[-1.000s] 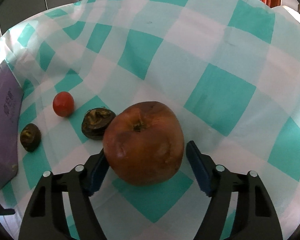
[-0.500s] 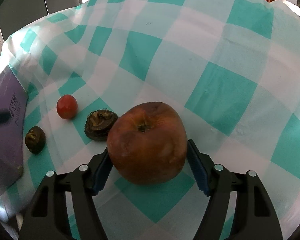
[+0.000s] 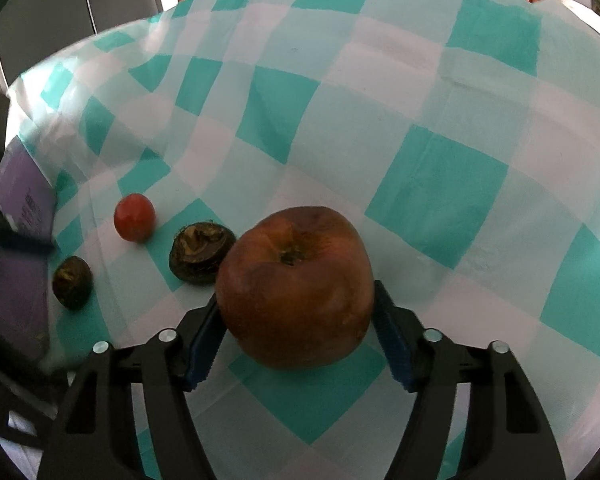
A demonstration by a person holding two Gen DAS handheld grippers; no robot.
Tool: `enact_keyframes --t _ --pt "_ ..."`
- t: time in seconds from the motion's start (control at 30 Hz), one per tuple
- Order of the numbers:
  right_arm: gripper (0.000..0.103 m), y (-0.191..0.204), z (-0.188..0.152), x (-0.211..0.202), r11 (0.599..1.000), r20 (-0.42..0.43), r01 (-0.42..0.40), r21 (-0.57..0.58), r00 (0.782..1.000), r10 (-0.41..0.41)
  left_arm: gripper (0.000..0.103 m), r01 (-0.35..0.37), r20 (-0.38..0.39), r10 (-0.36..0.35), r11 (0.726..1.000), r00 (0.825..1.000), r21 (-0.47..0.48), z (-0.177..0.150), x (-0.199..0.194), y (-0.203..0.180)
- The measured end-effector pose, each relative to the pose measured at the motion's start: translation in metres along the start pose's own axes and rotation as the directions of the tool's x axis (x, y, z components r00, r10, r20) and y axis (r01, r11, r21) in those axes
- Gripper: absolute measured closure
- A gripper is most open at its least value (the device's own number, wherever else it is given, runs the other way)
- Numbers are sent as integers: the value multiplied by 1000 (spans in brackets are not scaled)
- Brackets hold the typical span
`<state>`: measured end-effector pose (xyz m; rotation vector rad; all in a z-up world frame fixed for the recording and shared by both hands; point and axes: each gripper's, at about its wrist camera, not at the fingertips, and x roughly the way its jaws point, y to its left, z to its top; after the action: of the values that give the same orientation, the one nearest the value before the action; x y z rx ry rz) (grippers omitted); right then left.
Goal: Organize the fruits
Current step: 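Grasp the dark kiwi with the left tool while the right tool holds the apple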
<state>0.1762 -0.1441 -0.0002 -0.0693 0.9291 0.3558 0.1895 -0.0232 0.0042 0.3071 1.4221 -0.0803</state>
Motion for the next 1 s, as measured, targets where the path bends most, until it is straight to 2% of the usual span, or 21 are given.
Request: enact_keyframes --t 0.1,0.17,0.3,0.4,0.43,0.5,0.57,0.6,0.7,0.77,0.8,0.93,1.0 --pt "40 -8 -9 -8 999 -9 9 33 1000 -9 2 -21 25 21 1000 999 -5 -4 1 -1" --pt "40 -12 -14 -12 999 -13 24 39 1000 -24 2 2 57 -1 1000 998 -31 -5 -1 0" --pt "40 -19 -22 -19 997 -30 51 61 998 -49 2 154 142 -142 985 980 -77 -8 -12 -1" --pt "40 -23 -30 -26 994 -47 67 88 997 -63 3 239 201 -220 968 955 -79 -18 -21 -1" --pt "40 -24 -33 -29 993 -52 72 97 996 -67 5 245 233 -217 964 948 -99 -22 -26 2" --pt "40 -27 -39 -34 991 -57 72 112 996 -66 8 239 286 -206 967 936 -88 -29 -35 7" --pt "40 -28 -43 -37 991 -59 73 116 996 -67 8 188 303 -168 981 938 -40 -34 -42 -3" --pt "40 -28 -46 -39 990 -59 73 121 996 -66 7 149 302 -138 989 943 -13 -36 -41 -8" --pt "40 -30 -51 -42 987 -55 69 144 997 -62 7 103 239 -102 995 966 8 -34 -26 -16" --pt "40 -31 -54 -43 985 -51 68 155 997 -61 5 77 210 -75 997 975 2 -30 -15 -18" --pt "39 -31 -55 -44 985 -50 67 156 997 -60 2 75 219 -72 997 973 -6 -29 -14 -19" --pt "40 -31 -59 -46 988 -46 55 143 998 -49 2 95 267 -69 992 961 -86 -27 -12 -12" --pt "40 -32 -60 -47 988 -46 51 147 998 -45 2 150 294 -114 983 949 -101 -26 -13 -6"
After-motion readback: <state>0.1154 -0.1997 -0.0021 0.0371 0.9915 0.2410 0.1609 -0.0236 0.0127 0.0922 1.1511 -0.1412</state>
